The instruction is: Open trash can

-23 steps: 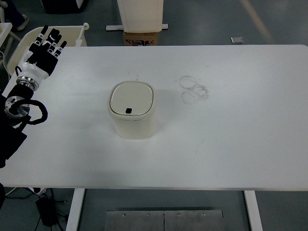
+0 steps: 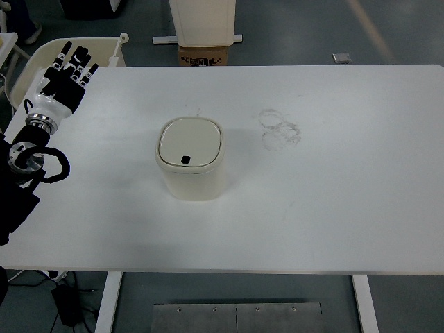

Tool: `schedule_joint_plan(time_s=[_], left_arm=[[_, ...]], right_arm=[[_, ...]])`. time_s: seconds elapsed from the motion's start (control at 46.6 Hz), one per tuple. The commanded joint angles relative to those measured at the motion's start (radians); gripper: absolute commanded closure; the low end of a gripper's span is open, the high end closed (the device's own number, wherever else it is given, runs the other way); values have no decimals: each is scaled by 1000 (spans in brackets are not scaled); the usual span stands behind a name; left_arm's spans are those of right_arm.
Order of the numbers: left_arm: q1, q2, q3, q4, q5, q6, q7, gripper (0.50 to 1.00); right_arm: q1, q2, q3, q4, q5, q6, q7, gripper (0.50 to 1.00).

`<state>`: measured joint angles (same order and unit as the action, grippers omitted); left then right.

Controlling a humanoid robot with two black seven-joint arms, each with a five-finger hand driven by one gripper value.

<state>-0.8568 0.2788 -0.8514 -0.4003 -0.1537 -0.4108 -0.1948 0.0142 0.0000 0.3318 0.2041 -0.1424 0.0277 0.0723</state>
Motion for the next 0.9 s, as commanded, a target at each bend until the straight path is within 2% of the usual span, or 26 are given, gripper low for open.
schedule_joint_plan(time_s=[0.0,0.879], left_arm=[[-1,-1,0,0,-6,0,0,500],[-8,6,6,-5,-9,1,0,500]], right_arm=[[1,0,0,0,0,0,0,507],[1,0,0,0,1,0,0,507]])
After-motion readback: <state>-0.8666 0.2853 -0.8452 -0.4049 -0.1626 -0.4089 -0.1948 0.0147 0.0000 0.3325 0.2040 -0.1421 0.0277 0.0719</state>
